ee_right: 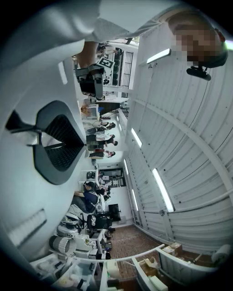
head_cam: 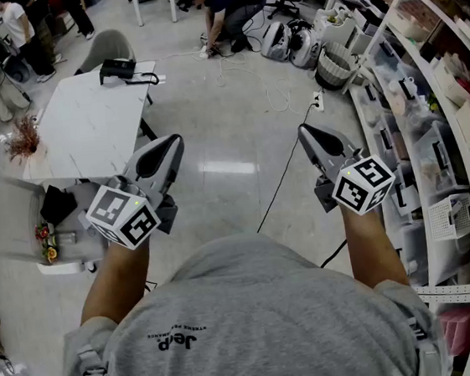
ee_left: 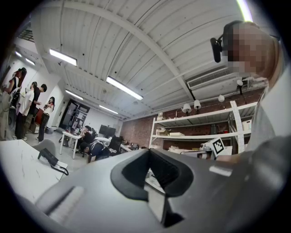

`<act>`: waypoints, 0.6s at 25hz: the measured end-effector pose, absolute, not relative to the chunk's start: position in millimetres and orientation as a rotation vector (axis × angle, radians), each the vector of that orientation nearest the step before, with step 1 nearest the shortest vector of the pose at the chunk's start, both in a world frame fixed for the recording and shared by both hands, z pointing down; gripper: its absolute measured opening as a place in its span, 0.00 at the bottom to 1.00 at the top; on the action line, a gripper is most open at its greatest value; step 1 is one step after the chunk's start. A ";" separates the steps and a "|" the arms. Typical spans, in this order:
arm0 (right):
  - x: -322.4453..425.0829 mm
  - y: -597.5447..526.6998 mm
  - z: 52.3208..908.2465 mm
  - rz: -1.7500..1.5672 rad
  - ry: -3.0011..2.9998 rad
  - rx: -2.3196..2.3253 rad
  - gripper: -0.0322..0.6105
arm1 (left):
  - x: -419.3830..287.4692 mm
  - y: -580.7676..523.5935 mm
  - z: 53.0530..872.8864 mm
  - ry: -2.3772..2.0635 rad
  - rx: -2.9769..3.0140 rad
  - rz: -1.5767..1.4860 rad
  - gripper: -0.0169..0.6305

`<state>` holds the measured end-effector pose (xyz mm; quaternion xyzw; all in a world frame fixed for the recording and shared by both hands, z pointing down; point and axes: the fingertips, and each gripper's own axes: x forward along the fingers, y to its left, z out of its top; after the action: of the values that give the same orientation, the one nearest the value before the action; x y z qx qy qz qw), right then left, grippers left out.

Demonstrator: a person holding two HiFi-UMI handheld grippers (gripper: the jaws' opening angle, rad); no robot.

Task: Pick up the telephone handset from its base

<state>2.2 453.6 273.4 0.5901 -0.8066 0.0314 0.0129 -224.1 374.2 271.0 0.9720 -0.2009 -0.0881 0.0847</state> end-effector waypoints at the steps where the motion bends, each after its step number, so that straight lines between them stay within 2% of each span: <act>1: 2.4 453.0 273.4 0.094 -2.512 1.843 0.05 | -223.1 373.0 270.9 -0.598 2.905 -0.257 0.12; 15: 3.3 454.7 276.9 0.094 -2.518 1.850 0.05 | -219.3 374.1 276.5 -0.582 2.913 -0.231 0.12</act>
<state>3.3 454.7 276.9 0.5918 -0.8055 0.0300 0.0080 -219.3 374.1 276.5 0.9745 -0.1946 -0.0774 0.0811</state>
